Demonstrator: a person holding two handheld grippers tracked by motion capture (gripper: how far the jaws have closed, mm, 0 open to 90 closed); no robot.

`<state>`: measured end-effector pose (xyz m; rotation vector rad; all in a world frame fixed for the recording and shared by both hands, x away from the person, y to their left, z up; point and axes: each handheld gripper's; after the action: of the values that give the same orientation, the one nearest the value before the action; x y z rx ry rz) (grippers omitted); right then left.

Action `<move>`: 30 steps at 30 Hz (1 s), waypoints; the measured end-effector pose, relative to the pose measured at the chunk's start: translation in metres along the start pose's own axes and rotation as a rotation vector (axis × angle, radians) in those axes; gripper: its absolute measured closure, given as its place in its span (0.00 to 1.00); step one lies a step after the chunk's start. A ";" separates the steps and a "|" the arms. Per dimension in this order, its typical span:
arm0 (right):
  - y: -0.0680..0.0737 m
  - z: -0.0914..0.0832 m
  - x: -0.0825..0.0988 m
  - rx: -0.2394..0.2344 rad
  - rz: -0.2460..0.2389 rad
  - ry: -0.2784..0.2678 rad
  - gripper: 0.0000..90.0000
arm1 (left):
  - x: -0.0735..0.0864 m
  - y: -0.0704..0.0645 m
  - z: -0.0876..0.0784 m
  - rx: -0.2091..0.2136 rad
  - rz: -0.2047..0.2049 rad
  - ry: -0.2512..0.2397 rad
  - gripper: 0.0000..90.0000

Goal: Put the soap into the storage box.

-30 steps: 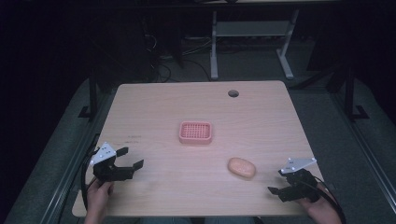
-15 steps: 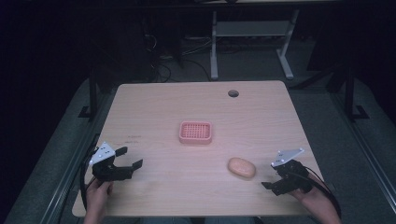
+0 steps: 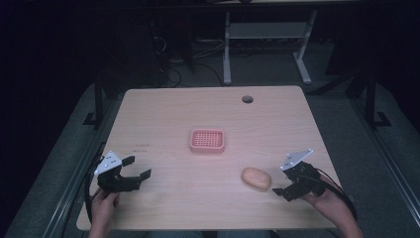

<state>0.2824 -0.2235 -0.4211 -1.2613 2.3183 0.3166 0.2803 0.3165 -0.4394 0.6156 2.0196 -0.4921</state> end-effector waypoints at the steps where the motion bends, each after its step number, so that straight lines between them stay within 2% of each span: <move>1: 0.000 0.001 -0.004 -0.008 -0.008 0.003 0.24 | 0.000 0.000 0.000 0.001 -0.008 -0.007 0.16; 7: 0.000 0.007 -0.014 -0.012 -0.029 0.024 0.24 | 0.000 0.000 0.000 0.002 -0.005 -0.005 0.16; 12: 0.001 0.012 -0.024 -0.017 -0.070 0.031 0.23 | 0.000 0.002 -0.001 -0.003 -0.009 -0.006 0.16; 30: 0.003 0.029 -0.054 -0.043 -0.127 0.091 0.22 | -0.001 0.003 0.000 -0.001 -0.011 -0.005 0.16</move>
<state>0.3134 -0.1700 -0.4184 -1.4647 2.3040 0.2732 0.2821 0.3189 -0.4390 0.6030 2.0193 -0.4989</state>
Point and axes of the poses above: each handheld gripper's, and its own axes: z roughly forward along the jaws, x roughly out of its underside, y roughly to its left, and after that the axes turned 2 degrees about -z, right-handed
